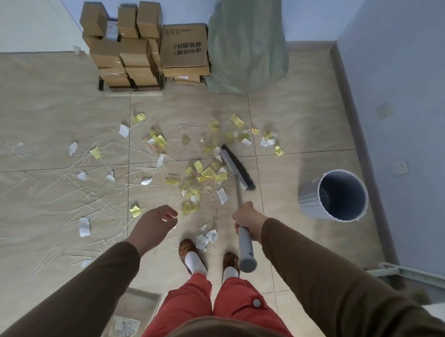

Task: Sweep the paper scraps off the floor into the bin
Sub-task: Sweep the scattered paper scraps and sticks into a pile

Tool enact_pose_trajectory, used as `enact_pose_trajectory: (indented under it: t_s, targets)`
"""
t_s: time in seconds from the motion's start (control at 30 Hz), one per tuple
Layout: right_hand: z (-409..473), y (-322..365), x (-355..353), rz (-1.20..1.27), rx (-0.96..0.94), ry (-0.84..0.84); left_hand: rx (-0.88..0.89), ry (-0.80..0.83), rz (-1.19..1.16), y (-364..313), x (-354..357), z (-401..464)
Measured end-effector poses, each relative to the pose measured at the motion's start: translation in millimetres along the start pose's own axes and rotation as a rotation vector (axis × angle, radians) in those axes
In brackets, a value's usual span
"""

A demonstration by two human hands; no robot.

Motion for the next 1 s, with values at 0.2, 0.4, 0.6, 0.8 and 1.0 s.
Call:
enact_pose_trajectory:
  t_s: [0.2, 0.4, 0.6, 0.8, 1.0]
  targets:
    - [-35, -2, -9, 0.147, -0.008, 0.033, 0.03, 0.003, -0.039, -15, -15, 21]
    - [-53, -22, -71, 0.257, -0.022, -0.112, 0.073, 0.012, -0.03, -44, -4, 42]
    - [19, -1, -163, 0.151, 0.011, -0.278, 0.034, 0.027, -0.007, -70, 13, 67]
    - [89, 31, -226, -0.094, 0.036, -0.27, 0.045, 0.007, 0.039, -94, 16, 78]
    - [95, 44, -225, -0.051, 0.025, -0.15, 0.048, 0.004, 0.062, -149, 38, 103]
Point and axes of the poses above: each hand's wrist, its own z-axis towards the middle knuckle, its own x-axis out of the palm, y = z × x, the point moved 3 cm from there along z, towards the middle knuckle, and after that the axes turned 13 degrees about -z, right-handed, at the moved point
